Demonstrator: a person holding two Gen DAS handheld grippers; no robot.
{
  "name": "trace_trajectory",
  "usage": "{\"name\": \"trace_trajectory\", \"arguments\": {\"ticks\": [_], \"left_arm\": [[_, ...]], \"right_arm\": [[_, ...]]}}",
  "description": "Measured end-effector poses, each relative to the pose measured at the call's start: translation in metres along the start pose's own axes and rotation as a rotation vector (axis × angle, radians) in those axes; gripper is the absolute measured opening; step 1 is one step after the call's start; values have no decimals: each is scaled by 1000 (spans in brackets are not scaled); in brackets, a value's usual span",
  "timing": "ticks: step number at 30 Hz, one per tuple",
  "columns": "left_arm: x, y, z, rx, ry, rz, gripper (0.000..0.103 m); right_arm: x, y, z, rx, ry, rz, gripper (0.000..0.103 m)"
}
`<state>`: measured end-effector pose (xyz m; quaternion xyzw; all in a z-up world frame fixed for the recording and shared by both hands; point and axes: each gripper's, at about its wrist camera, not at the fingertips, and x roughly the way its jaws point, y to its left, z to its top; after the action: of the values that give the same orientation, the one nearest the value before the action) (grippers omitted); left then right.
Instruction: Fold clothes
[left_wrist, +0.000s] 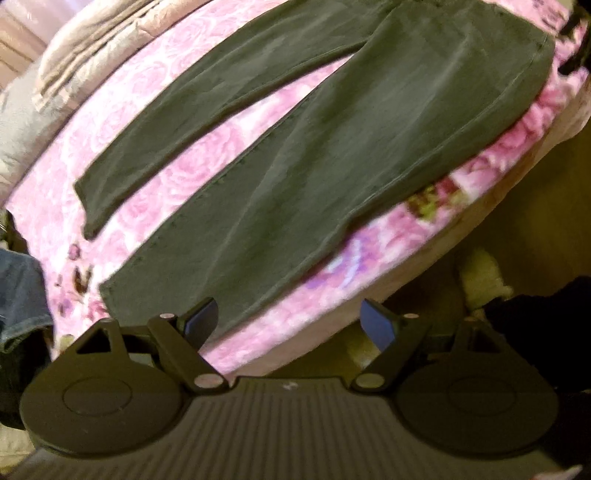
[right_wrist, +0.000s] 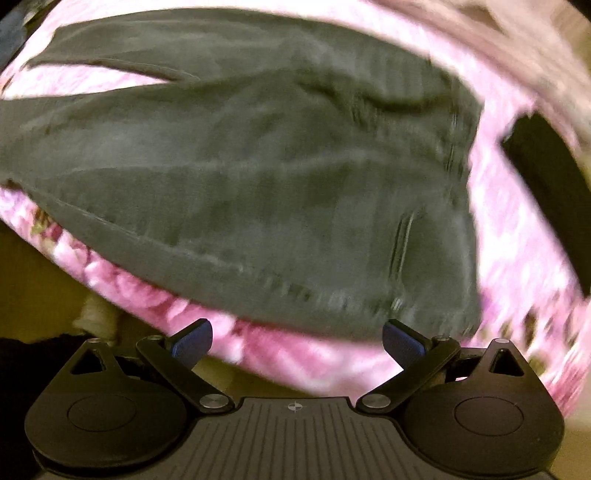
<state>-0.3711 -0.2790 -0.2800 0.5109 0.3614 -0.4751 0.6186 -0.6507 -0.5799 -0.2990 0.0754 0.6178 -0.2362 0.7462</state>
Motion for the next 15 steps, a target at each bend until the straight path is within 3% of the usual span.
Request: {"name": "trace_trajectory", "arguments": {"ticks": [5,7,9,15], "left_arm": [[30,-1,-15,67,1,79,80],[46,-1,-21,87,5,103,75],[61,0,-25,100,6,122,72],[88,9,-27,118,2,124,64]], "right_arm": [[1,35,-9,-274,-131,-104,101],[5,45,-14,-341,-166,-119,98],[11,52,-17,-380,-175,-118,85],[24,62,-17,-393,-165,-100,84]]}}
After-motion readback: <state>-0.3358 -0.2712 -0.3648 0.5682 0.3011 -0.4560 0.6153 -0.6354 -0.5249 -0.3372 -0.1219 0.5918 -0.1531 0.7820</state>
